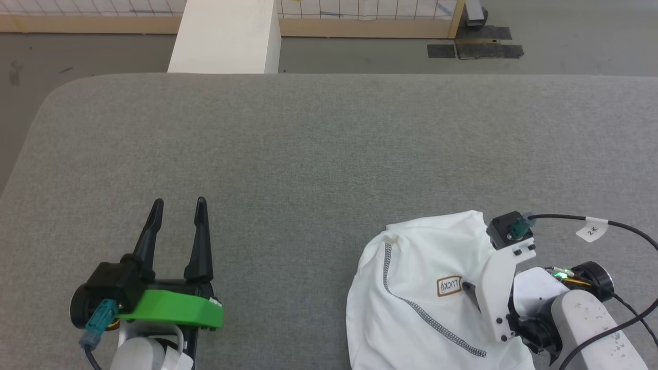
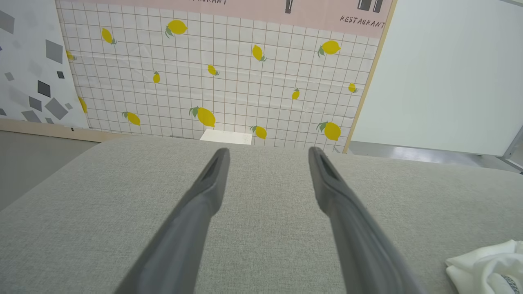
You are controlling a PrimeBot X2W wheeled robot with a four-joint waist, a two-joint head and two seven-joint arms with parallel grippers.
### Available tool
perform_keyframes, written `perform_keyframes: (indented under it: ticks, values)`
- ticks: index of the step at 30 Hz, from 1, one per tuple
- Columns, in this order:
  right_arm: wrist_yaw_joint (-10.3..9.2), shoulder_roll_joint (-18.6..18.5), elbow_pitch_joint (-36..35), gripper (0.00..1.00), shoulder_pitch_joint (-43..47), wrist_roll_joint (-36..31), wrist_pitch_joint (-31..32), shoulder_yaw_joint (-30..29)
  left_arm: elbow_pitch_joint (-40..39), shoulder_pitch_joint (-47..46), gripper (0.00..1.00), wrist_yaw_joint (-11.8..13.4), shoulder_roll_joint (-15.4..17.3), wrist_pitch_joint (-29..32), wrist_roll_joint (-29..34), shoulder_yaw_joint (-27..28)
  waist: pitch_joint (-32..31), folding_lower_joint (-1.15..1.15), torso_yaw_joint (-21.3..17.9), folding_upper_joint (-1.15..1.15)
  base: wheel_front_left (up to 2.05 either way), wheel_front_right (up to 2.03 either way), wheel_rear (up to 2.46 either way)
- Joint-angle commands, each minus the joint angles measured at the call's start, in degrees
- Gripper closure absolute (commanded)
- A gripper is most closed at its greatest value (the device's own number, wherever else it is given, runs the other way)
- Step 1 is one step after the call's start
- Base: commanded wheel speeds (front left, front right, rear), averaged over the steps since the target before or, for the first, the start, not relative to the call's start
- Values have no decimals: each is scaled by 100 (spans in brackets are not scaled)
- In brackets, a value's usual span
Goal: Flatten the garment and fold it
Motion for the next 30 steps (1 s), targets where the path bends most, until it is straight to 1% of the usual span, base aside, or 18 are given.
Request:
perform_keyframes:
  ticks: [1,3,4,5,6,13,17,20,24,26,30]
  values:
    - [-6,59,244,0,124,62,114,159,-6,-83,0,-27,-16,-21,53,-13,28,0,39,57,0,0,0]
    - [-6,48,337,0,128,138,165,218,6,-92,0,-28,-24,-21,53,-19,37,0,55,57,0,0,0]
    - [-6,39,371,54,125,186,174,239,13,-95,0,-28,-27,-21,53,-21,35,0,62,57,0,0,0]
    - [-6,22,406,98,117,252,170,263,21,-101,0,-28,-30,-21,52,-23,30,0,71,57,0,0,0]
    - [-6,-12,435,100,111,308,198,303,34,-103,0,-29,-33,-21,50,-25,19,0,79,57,0,0,0]
    - [-6,-273,237,100,-62,550,88,529,87,-42,0,-32,-46,-21,52,-28,-113,0,44,57,0,0,0]
    - [-6,-607,-105,100,-209,714,56,842,96,-14,0,-34,-55,-21,23,-59,-154,0,-85,57,0,0,0]
    - [-6,-1093,-423,100,-331,867,162,1081,31,58,0,-34,-65,-21,-5,-58,-117,0,-346,57,0,0,0]
    - [-6,-1756,-763,100,-550,1098,322,1193,-70,54,0,-35,-73,-21,6,-91,88,0,-857,57,0,0,0]
    - [-6,-2074,-853,100,-681,1177,366,1209,-117,-11,0,-36,-65,-21,31,-123,248,0,-1130,57,0,0,0]
    - [-6,-2541,-819,100,-971,1293,363,1105,-219,-227,0,-37,3,-21,113,-213,645,0,-1587,57,0,0,0]
